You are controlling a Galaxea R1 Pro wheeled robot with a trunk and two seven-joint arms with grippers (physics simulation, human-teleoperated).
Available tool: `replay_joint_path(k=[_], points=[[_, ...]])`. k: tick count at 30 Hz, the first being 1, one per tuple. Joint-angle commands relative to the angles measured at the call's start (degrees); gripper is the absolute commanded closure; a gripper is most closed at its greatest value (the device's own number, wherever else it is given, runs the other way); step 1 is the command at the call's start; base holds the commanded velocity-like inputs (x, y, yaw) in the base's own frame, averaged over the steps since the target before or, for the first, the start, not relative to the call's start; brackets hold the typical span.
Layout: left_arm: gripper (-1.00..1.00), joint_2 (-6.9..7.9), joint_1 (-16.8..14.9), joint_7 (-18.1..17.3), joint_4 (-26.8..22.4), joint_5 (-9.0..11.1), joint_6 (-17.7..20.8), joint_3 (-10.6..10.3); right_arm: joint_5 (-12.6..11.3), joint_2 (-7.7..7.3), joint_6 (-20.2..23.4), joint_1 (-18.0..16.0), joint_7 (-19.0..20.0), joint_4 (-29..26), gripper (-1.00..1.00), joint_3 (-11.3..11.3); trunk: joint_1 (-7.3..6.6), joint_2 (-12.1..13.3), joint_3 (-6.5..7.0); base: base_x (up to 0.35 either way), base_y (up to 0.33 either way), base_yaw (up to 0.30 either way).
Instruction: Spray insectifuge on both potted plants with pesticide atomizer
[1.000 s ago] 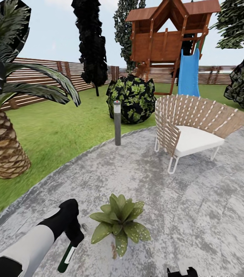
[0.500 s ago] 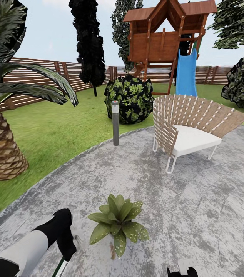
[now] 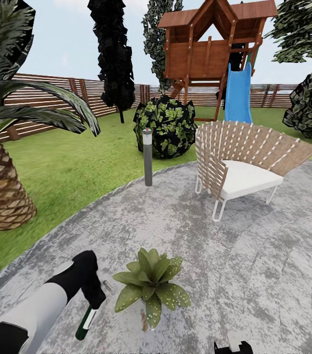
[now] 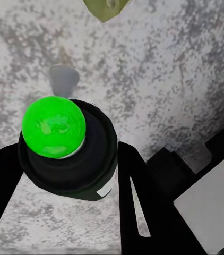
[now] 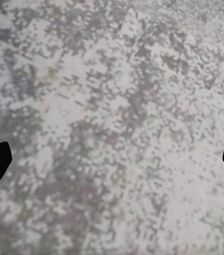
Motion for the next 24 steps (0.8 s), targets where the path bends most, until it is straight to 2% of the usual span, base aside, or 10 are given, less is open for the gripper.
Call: replay_joint_path(k=[1,8,14,19,24], points=[[1.0,-0.07,0.1,-0.3,-0.1,-0.3,0.3,-0.4,0.6,0.0,-0.2,0.0,-0.2,0.1,-1.0,-0.4,-0.02,0.0,-0.05,-0.125,0.122,0.0],[1.0,-0.38,0.1,0.0,0.1,-0.3,0.3,-0.2,0.6,0.27,-0.3,0.0,-0.2,0.0,-1.0,-0.4,-0.02,0.0,-0.05,-0.083,0.174,-0.005],[1.0,-0.33,0.1,0.0,0.1,-0.3,0.4,-0.1,0.6,0.26,-0.3,0.0,-0.2,0.0,-1.0,-0.4,-0.02,0.0,-0.05,-0.03,0.033,-0.273],[1.0,-0.36,0.1,-0.1,0.1,-0.3,0.4,0.2,0.6,0.26,-0.3,0.0,-0.2,0.0,-1.0,-0.4,-0.02,0.0,-0.05,-0.1,0.242,-0.183],[1.0,-0.43,0.1,-0.1,0.1,0.1,0.4,0.2,0.6,0.24,-0.3,0.0,-0.2,0.0,-1.0,-0.4,-0.02,0.0,-0.03,0.224,0.223,-0.021]])
